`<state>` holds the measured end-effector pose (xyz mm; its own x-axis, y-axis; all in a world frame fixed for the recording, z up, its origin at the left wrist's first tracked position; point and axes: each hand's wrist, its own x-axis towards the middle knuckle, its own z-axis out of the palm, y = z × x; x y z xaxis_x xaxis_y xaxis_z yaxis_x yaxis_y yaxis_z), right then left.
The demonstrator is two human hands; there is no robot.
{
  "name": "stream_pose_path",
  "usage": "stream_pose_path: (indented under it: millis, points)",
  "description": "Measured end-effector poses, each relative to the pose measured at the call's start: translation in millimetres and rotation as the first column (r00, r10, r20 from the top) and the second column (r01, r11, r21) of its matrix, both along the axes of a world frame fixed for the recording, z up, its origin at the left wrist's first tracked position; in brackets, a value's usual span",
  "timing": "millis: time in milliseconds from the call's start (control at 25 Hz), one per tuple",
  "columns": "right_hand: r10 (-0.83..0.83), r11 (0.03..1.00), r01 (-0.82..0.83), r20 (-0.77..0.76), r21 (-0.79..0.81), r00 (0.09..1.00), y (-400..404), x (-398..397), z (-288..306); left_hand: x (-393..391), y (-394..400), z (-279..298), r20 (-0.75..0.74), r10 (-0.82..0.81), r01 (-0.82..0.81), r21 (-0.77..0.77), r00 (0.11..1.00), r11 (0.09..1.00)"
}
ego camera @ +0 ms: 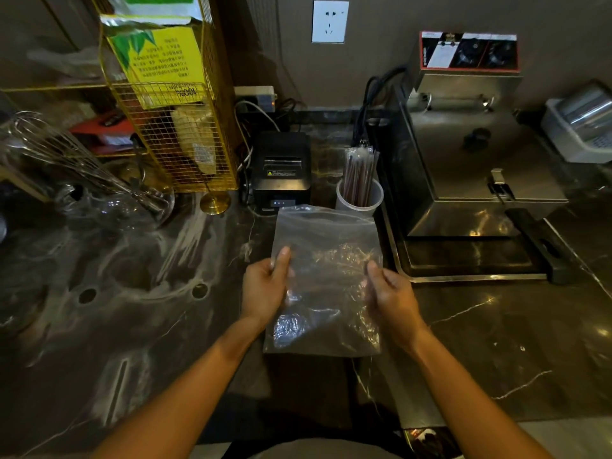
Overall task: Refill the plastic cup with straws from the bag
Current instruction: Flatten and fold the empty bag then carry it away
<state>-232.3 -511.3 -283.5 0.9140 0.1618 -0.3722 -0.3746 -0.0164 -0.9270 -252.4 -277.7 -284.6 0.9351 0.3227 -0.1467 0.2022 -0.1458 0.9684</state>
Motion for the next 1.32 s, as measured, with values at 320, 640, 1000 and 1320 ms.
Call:
stream_pose_path:
  millis: [320, 640, 1000, 1320]
  points:
    - [-0.103, 0.994, 0.109, 0.16, -0.027, 0.982, 15.9, -3.7, 4.4, -2.3, 6.7, -5.2, 0.08, 0.092, -0.096, 0.052, 0.993, 0.994]
    - [0.037, 0.994, -0.029, 0.073, -0.108, 0.997, 13.2, -17.7, -7.1, 2.2, 26.1, -7.9, 0.091, 0.203, -0.21, 0.072, 0.975, 0.975]
    - [0.012, 0.989, 0.013, 0.168, -0.148, 0.986, 21.7, -24.0, -2.3, 7.6, 25.2, -7.3, 0.104, 0.255, -0.266, 0.109, 0.961, 0.958]
    - [0.255, 0.967, -0.252, -0.188, 0.041, 0.948, -13.9, -20.0, -4.3, 10.2, 40.9, -11.5, 0.136, 0.248, -0.269, 0.167, 0.959, 0.949]
